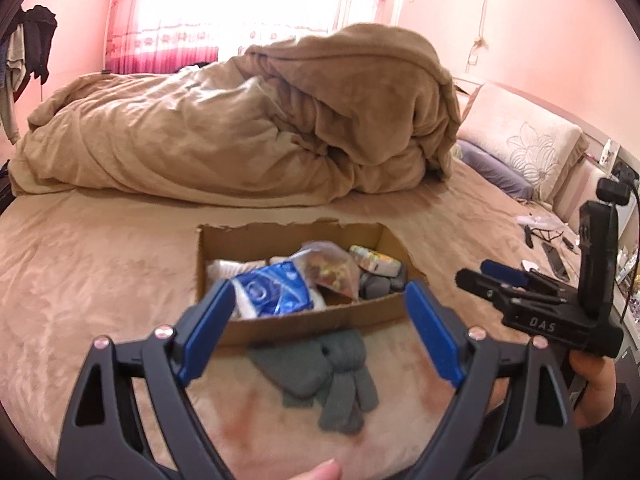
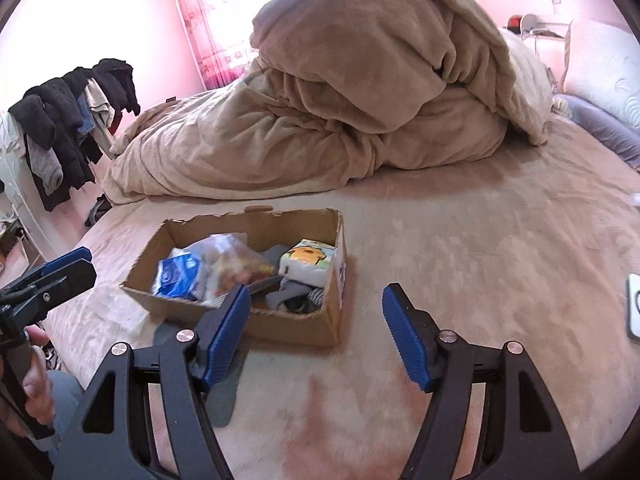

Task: Organize objects
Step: 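Move the right tool toward the grey gloves beside the box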

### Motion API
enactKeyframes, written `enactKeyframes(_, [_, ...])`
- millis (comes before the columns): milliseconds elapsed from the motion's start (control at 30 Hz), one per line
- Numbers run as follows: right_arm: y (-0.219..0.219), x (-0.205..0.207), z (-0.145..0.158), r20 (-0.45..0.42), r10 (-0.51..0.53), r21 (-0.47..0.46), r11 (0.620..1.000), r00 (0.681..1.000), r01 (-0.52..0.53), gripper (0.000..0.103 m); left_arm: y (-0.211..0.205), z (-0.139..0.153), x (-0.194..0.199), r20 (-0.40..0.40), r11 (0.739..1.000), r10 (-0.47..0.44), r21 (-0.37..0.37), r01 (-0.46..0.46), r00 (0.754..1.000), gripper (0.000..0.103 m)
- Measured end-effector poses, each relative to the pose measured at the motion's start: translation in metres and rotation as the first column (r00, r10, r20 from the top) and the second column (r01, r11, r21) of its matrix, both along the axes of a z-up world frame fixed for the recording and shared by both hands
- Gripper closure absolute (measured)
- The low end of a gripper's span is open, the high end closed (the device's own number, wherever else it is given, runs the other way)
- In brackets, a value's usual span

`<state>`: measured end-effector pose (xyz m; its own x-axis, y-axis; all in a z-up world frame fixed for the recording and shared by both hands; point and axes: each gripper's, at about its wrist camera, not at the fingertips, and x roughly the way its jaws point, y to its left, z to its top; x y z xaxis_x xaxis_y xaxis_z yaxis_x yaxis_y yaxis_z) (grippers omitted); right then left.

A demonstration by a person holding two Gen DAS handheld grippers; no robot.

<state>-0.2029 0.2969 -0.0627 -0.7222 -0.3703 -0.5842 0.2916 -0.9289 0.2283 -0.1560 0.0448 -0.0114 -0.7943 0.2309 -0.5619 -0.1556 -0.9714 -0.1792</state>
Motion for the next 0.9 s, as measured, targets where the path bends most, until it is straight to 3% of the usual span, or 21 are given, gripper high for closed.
enactKeyframes(233, [-0.005, 0.049, 0.031, -0.059, -0.007, 0.020, 1.000, 0.998, 0.008, 0.031, -0.018, 0.013, 0.043, -0.022, 1.000, 0.025, 0.005, -0.025, 0.999, 0.015])
enactKeyframes(433, [-0.015, 0.078, 0.045, -0.070, 0.016, 0.045, 0.999, 0.997, -0.013, 0.031, -0.030, 0.006, 0.059, -0.008, 0.999, 0.050, 0.001, -0.050, 0.999, 0.015])
enactKeyframes(900, [-0.055, 0.088, 0.022, 0.001, 0.096, 0.103, 0.990, 0.995, -0.096, 0.031, -0.059, -0.045, 0.057, 0.086, 0.994, 0.109, -0.017, -0.108, 0.990, 0.015])
